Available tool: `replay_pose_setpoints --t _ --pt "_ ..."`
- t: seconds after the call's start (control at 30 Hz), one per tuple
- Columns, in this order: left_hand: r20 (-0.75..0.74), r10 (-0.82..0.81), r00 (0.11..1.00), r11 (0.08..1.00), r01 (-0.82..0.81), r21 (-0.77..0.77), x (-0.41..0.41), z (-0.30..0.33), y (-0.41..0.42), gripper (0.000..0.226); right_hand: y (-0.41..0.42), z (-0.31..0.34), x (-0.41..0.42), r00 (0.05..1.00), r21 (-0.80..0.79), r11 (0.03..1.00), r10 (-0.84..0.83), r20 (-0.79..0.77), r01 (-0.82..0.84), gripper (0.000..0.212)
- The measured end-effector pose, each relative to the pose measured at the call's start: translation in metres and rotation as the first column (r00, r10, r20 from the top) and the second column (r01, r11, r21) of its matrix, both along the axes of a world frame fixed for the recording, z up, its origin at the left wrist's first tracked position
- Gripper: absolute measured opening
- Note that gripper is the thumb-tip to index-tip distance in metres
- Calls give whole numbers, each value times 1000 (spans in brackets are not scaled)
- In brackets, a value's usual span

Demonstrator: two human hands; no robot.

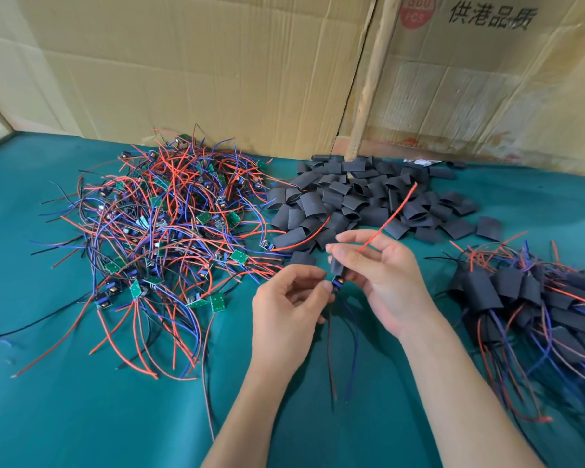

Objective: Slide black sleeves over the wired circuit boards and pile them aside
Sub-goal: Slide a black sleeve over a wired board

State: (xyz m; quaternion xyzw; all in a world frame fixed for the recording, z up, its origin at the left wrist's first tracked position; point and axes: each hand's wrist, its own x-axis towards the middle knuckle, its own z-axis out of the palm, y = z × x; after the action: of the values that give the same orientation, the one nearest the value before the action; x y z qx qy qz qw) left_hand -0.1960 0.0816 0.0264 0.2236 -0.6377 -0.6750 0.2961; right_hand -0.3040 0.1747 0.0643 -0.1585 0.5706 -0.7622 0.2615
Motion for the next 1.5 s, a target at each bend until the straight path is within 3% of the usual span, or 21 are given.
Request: replay_pose_setpoints --t 0.23,0.4,0.63,0.83,1.07,1.2,1.3,1.4,1.5 --pt "66 -69 995 982 80 -171 -1 -2 2 17 -2 0 1 997 -63 998 -4 83 9 46" --pt "7 -69 998 995 70 -68 -1 -1 0 12 1 1 -1 998 -69 997 34 56 -31 46" --pt "-14 77 997 996 -77 -54 -4 -4 0 13 -1 -3 -1 999 -28 999 46 9 -46 48" --pt "-67 213 975 977 -210 46 -4 -4 -1 15 -11 -6 6 998 -71 997 -6 66 11 44" --pt "-72 308 949 951 -305 51 -6 -6 0 16 -10 -8 5 998 -52 999 -8 62 11 40" --pt "-71 303 950 952 -299 58 -6 -6 0 16 -15 -11 9 995 -49 996 -75 69 78 30" --pt "-89 210 974 975 -201 98 -5 -5 0 9 -16 -12 8 988 -44 989 -136 75 139 19" --pt "-86 120 989 986 -109 125 -4 -4 0 17 -14 -12 4 978 -96 982 -150 145 165 23" --pt "-93 152 984 985 -143 101 -4 -3 -1 15 -12 -10 5 986 -119 989 -64 157 84 35"
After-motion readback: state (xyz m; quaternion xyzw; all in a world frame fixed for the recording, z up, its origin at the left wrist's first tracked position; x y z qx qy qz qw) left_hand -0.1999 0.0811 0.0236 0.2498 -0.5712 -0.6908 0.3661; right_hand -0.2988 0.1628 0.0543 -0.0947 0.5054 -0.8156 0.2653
